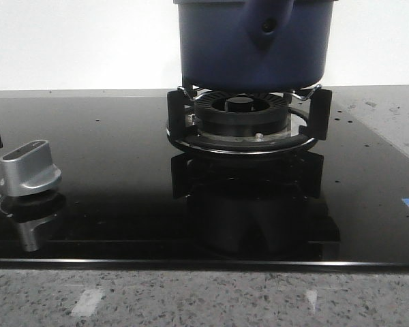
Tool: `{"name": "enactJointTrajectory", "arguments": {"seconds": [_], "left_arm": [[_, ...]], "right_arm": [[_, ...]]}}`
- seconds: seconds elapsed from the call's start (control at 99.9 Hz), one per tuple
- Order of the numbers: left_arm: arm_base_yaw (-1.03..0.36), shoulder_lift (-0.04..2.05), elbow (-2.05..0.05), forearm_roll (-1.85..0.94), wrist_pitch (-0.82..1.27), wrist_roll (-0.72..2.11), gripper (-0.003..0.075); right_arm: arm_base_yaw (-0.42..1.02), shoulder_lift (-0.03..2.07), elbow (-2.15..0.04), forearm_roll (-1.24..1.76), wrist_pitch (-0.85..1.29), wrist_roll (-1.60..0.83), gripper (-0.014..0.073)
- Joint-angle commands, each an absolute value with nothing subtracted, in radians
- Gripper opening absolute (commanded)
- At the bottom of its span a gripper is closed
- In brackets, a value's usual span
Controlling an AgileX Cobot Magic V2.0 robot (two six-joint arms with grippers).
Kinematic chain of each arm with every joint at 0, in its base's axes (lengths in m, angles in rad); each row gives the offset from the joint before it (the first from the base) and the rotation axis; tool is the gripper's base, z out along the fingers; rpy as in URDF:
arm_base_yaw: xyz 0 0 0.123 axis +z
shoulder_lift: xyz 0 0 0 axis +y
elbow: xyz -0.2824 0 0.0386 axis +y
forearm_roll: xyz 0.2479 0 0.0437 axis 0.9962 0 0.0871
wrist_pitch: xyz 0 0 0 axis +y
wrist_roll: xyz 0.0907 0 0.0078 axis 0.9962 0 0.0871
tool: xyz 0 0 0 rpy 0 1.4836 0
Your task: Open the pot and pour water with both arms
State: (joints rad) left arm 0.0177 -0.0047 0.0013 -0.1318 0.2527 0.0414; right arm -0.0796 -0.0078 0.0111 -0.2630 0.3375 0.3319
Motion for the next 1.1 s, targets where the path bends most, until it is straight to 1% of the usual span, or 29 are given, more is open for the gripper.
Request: {"name": "enactJointTrajectory", "arguments": {"seconds": [0.0,0.861,0.921,0.971,1.021,1.091], "left_arm": [[0.017,-0.031,0.032,-0.142,0.176,0.033,-0.0020],[0.017,-0.031,0.032,-0.142,0.171,0.033,-0.0020],[0.017,-0.031,0.032,-0.151,0.171,0.033,-0.0020],[0.017,-0.031,0.032,-0.187,0.171,0.033,-0.0020],[0.017,-0.031,0.032,-0.283,0.171,0.033,-0.0020],[0.017,-0.031,0.032,-0.450,0.163,0.033,-0.0020]], "right_arm": [[-0.084,-0.031,0.036,-0.274,0.322,0.323,-0.0074],[-0.084,-0.031,0.036,-0.274,0.322,0.323,-0.0074],[-0.084,-0.031,0.036,-0.325,0.318,0.323,-0.0074],[-0.084,-0.031,0.036,-0.352,0.285,0.323,-0.0074],[-0.084,-0.031,0.036,-0.332,0.186,0.336,-0.0074],[-0.084,-0.031,0.036,-0.214,0.017,0.364,-0.0074]]}}
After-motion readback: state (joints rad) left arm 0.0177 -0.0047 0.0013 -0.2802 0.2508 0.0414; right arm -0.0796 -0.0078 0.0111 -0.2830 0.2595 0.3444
